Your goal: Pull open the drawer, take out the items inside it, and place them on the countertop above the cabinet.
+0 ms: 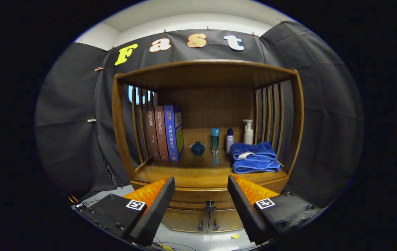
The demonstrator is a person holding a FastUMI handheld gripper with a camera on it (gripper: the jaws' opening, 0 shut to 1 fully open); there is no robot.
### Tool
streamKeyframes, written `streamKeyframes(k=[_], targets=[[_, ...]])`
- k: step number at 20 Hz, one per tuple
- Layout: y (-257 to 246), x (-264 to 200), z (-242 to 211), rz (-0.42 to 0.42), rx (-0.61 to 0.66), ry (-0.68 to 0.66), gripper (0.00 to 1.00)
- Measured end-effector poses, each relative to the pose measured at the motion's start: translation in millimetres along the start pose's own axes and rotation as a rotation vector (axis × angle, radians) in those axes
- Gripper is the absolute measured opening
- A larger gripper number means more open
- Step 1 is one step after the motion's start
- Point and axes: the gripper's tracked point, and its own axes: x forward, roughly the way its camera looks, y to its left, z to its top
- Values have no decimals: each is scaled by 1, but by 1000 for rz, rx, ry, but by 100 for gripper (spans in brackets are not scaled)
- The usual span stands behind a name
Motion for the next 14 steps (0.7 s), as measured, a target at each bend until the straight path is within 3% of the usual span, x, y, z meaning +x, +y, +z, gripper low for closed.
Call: streamKeyframes(k=[14], targets=[[-27,88,-136,-41,25,294,99]])
